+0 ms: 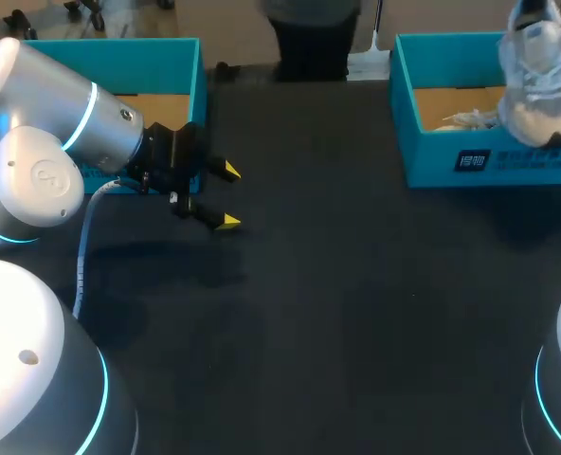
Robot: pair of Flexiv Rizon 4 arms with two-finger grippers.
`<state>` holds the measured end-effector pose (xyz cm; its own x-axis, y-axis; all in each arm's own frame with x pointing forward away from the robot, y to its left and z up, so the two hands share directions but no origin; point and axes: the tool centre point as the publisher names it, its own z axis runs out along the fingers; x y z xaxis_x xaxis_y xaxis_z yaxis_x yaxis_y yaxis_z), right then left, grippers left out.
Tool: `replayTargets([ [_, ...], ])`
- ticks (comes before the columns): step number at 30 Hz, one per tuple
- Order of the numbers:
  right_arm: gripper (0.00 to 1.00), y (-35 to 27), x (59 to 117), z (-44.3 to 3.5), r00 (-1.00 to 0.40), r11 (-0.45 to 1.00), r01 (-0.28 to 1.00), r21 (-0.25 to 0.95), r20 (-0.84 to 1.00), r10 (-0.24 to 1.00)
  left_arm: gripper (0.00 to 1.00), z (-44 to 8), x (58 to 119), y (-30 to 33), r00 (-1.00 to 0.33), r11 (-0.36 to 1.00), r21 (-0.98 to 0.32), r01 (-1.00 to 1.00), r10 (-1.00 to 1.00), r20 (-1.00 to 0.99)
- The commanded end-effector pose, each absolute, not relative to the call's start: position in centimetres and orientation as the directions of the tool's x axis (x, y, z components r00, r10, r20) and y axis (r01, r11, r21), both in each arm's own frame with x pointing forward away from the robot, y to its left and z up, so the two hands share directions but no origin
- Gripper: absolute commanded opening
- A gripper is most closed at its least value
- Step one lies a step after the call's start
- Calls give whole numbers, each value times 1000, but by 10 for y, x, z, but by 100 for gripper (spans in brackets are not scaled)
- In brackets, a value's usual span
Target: Take the shoe out of the shoebox, open the shoe tongue, remove and reinsert the insole, then place the shoe into the shoebox
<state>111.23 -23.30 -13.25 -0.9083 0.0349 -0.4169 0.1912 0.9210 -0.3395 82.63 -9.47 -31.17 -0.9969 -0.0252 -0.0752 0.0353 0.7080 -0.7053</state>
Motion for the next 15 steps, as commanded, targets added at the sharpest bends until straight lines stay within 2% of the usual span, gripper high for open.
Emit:
replayTargets([
  [1, 0, -251, 1136, -127, -923, 925, 163, -342, -383, 21, 100, -312, 826, -94, -997, 709, -704, 35, -26, -76],
  [15, 0, -261, 1142, -129, -931, 917, 155, -367, -364, 12, 100, -312, 826, -94, -997, 709, -704, 35, -26, -76],
])
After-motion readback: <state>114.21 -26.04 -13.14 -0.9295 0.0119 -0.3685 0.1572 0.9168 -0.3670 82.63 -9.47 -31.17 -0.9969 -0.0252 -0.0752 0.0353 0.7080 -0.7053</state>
